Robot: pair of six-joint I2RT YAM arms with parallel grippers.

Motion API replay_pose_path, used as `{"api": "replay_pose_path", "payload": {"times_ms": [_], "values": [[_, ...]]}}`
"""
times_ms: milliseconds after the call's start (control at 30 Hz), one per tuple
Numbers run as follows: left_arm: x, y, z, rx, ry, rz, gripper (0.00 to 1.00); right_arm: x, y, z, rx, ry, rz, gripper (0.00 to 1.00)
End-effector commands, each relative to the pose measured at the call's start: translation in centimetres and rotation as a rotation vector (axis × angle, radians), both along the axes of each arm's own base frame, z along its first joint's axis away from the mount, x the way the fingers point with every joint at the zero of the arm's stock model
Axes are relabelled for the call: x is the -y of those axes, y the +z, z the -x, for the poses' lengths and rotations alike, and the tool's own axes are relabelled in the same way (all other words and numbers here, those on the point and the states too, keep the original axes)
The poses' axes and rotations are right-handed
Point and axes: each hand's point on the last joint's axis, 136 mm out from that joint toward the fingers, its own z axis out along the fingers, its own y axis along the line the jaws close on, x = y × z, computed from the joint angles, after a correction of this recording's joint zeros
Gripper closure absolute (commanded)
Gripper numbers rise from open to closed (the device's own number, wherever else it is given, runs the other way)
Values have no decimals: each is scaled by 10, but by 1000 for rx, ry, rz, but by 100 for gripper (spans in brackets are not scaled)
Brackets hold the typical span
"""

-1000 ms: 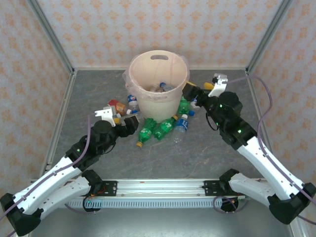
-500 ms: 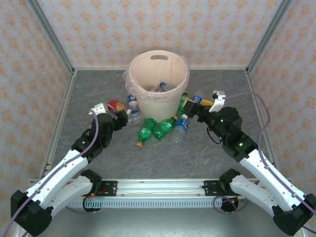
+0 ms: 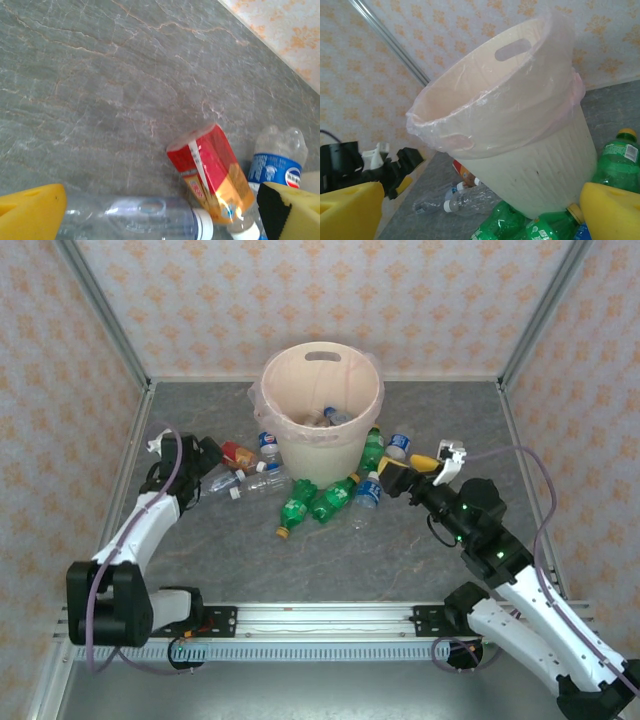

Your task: Put the plastic bottles in the bin

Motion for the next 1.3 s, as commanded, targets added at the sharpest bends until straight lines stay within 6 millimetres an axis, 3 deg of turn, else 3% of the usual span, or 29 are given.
{"api": "replay_pose_path", "payload": {"times_ms": [0,233,500,633,967,1267], "values": [[-4,4,-25,25,-36,40,1,0,1,9,21,27,-3,0],[-21,-39,-34,-62,-28,155,1,4,-3,15,31,29,11,0],[-12,-62,-13,-117,-20,245,1,8,-9,17,39,18,21,0],[0,-66,3,-109,-8,322,1,12,-8,18,47,-2,16,0],[30,-50,32,-23,-59,422,1,15,-9,18,50,-15,11,0],[67,-56,41,-60,-167,427,7,17,-6,18,46,-27,13,0]]}}
